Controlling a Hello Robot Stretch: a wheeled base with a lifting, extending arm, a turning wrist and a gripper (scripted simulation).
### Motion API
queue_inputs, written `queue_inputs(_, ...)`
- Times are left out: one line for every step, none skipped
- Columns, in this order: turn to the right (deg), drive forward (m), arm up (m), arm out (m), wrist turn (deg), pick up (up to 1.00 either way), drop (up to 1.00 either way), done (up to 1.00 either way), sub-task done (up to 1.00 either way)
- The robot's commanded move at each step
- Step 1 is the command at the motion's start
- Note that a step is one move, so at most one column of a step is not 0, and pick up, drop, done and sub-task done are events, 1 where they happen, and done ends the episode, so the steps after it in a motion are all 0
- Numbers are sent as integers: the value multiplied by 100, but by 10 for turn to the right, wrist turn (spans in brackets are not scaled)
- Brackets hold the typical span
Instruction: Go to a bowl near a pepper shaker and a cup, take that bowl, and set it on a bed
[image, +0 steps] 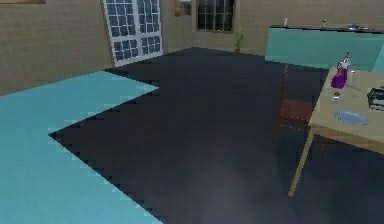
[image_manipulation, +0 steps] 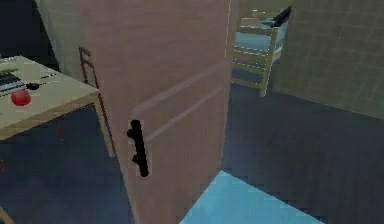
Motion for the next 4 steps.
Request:
queue_inputs(60,0,0,0,0,0,0,0,0)
queue_inputs(0,100,0,0,0,0,0,0,0)
queue_inputs(0,100,0,0,0,0,0,0,0)
queue_inputs(60,0,0,0,0,0,0,0,0)
